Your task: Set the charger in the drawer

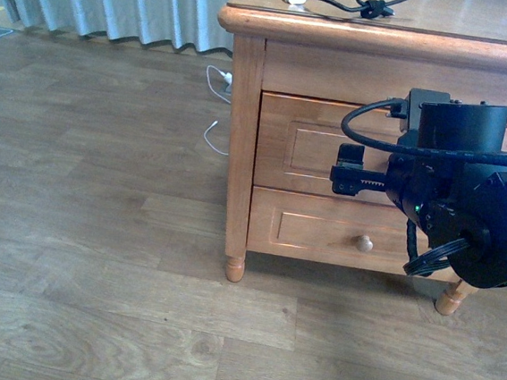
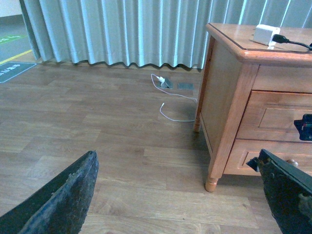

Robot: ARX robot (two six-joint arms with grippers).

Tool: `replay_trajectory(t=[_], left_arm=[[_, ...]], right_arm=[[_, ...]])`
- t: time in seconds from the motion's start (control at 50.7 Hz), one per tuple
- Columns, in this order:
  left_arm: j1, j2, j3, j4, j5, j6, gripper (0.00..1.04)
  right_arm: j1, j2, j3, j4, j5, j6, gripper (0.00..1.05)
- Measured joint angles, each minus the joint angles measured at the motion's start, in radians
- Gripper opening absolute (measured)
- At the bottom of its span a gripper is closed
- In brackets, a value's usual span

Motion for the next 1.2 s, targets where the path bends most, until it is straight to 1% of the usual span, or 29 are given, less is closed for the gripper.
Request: replay_trajectory(t=[0.177,0.256,0.355,0.473,0.512,0.532,0.572,0.67,0.808,0.966,1.202], left_arm=[[0.000,0.000,0.000,0.000,0.000,0.000,0.99],[0.000,0.000,0.000,0.000,0.000,0.000,0.99],[0.000,0.000,0.000,0.000,0.000,0.000,0.99],[0.000,0.000,0.000,0.000,0.000,0.000,0.99],[0.000,0.000,0.000,0.000,0.000,0.000,0.99],[0.000,0.000,0.000,0.000,0.000,0.000,0.99],[0.000,0.000,0.000,0.000,0.000,0.000,0.99],[0.000,0.000,0.000,0.000,0.000,0.000,0.99],[0.000,0.000,0.000,0.000,0.000,0.000,0.99],[0.000,0.000,0.000,0.000,0.000,0.000,0.99],[0.000,0.000,0.000,0.000,0.000,0.000,0.99]], right_arm=[[-0.001,0.000,0.001,-0.001,0.002,0.000,0.96],[-0.001,0.000,0.001,0.000,0.009,0.000,0.86],[-0.003,0.000,0.001,0.000,0.008,-0.005,0.68],[-0.003,0.000,0.001,0.000,0.008,-0.006,0.52],[-0.003,0.000,0.001,0.000,0.010,-0.006,0.44],[-0.003,0.000,0.001,-0.001,0.011,-0.007,0.44],[-0.004,0.000,0.001,-0.001,0.015,-0.010,0.37],[-0.008,0.000,0.000,-0.002,0.009,-0.011,0.25],[-0.008,-0.004,-0.008,-0.005,0.010,-0.003,0.24],[-0.010,-0.031,-0.044,-0.014,-0.015,0.008,0.23],[0.009,-0.153,-0.200,-0.074,-0.031,0.047,0.23]])
